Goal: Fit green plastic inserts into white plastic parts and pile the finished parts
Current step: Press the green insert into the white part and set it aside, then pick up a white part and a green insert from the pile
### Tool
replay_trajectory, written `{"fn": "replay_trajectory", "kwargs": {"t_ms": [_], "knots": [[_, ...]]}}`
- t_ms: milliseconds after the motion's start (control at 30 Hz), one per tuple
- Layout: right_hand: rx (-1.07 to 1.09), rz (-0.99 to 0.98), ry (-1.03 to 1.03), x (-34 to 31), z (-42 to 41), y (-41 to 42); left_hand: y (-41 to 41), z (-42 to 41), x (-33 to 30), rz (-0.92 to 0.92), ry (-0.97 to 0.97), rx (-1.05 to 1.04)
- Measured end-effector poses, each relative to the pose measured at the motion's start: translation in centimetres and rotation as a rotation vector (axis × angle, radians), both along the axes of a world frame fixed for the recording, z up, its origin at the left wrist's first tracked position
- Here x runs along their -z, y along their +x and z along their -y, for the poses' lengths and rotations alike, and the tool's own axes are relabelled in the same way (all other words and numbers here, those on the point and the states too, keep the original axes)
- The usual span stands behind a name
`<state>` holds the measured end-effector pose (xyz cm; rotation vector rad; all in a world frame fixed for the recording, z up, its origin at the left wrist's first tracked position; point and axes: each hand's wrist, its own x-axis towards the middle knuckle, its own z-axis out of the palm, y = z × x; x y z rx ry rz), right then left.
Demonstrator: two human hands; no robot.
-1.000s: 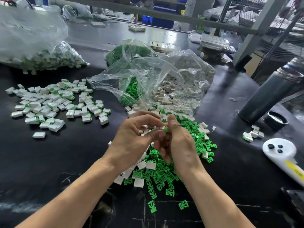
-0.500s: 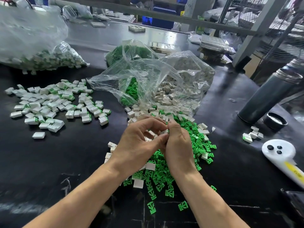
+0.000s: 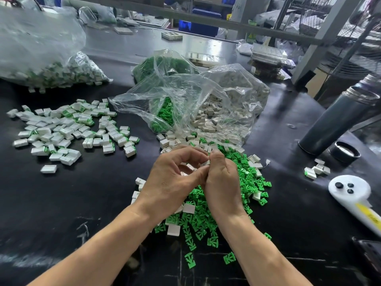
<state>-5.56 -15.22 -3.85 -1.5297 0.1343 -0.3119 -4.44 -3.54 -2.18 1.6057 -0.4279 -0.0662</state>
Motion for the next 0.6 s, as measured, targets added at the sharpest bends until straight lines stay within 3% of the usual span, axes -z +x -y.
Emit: {"fn": "replay_trajectory", "kwargs": {"t_ms": [600], "knots": [[0.005, 0.015, -0.064, 0.03, 0.11, -0.51, 0.23, -0.28, 0.22, 0.052, 0.018, -0.03]]}}
